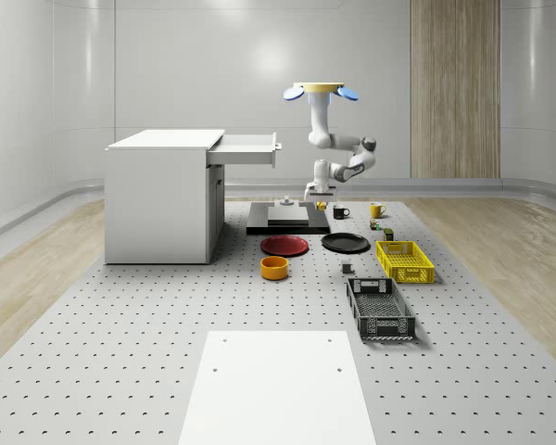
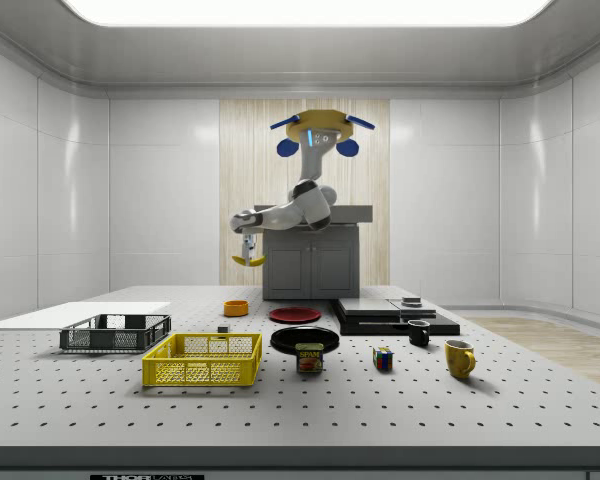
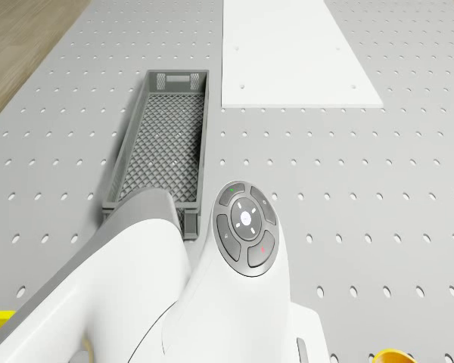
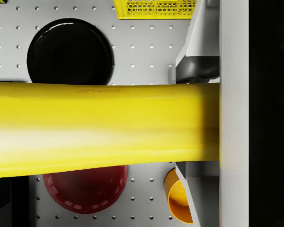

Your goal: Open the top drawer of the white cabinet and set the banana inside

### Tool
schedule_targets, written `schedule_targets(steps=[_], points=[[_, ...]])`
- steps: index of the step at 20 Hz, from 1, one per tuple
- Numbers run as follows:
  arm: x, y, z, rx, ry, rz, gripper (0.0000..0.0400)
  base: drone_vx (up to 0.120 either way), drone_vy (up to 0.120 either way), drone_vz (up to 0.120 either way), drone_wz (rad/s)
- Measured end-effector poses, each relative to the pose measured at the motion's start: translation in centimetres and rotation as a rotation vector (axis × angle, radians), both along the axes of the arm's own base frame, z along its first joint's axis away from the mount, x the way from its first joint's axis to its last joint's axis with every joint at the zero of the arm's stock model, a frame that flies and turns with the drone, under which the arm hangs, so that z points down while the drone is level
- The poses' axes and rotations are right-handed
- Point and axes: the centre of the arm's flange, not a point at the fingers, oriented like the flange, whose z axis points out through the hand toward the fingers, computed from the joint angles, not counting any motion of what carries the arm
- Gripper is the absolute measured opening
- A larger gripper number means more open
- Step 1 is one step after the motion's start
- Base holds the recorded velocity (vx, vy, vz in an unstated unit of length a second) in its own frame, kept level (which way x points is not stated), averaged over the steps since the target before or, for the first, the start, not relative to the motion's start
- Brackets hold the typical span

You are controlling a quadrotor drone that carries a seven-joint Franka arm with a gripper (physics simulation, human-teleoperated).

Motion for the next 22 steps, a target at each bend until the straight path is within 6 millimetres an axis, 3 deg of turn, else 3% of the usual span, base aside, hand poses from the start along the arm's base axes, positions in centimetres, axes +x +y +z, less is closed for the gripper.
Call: schedule_targets(steps=[22], points=[[0.00,0.00,0.00,0.000,0.000,0.000,0.0190,-0.120,0.000,0.120,0.000]])
